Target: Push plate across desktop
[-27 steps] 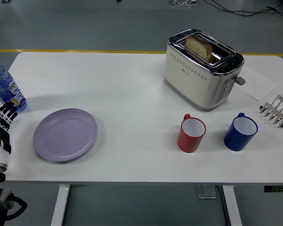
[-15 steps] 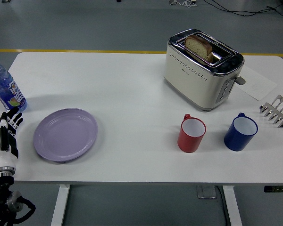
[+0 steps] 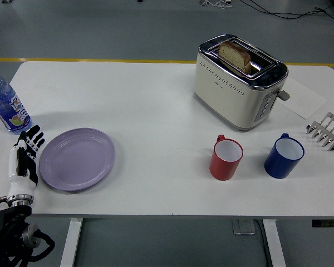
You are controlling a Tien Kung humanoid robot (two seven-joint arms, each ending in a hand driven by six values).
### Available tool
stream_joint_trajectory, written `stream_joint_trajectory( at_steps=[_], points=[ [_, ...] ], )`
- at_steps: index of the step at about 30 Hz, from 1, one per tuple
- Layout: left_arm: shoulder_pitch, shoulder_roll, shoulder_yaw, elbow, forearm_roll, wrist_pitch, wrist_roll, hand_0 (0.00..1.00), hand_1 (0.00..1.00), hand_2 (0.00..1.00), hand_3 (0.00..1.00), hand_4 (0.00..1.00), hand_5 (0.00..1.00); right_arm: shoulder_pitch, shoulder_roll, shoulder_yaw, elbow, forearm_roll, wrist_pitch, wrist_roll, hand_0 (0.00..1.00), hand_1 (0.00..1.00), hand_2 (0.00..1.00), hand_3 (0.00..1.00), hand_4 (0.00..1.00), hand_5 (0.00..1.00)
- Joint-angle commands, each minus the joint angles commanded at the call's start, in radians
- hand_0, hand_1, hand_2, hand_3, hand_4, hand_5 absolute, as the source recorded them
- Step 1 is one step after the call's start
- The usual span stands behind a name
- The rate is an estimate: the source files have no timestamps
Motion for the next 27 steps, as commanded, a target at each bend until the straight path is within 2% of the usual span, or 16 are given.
stream_joint_trajectory(
  at_steps=[5,19,27],
  points=[
    [-0.01,-0.003,0.035,0.002,-0.029,0.006,0.0,0.825,0.842,0.864,0.728,0.451,0.998,0.0,0.0,0.001,0.0,-0.005,0.001,0.0,0.607,0.52,0.589,0.574,0.371,0.246],
    [-0.025,-0.019,0.079,-0.004,-0.057,0.014,0.0,0.824,0.841,0.864,0.726,0.448,0.998,0.002,0.001,-0.002,0.0,-0.001,0.001,0.0,0.607,0.519,0.589,0.574,0.371,0.248],
    [-0.041,-0.015,0.157,-0.014,-0.079,0.017,0.0,0.824,0.839,0.864,0.729,0.447,0.998,0.002,0.001,-0.001,0.0,-0.003,0.001,0.0,0.607,0.519,0.589,0.574,0.37,0.25]
  ],
)
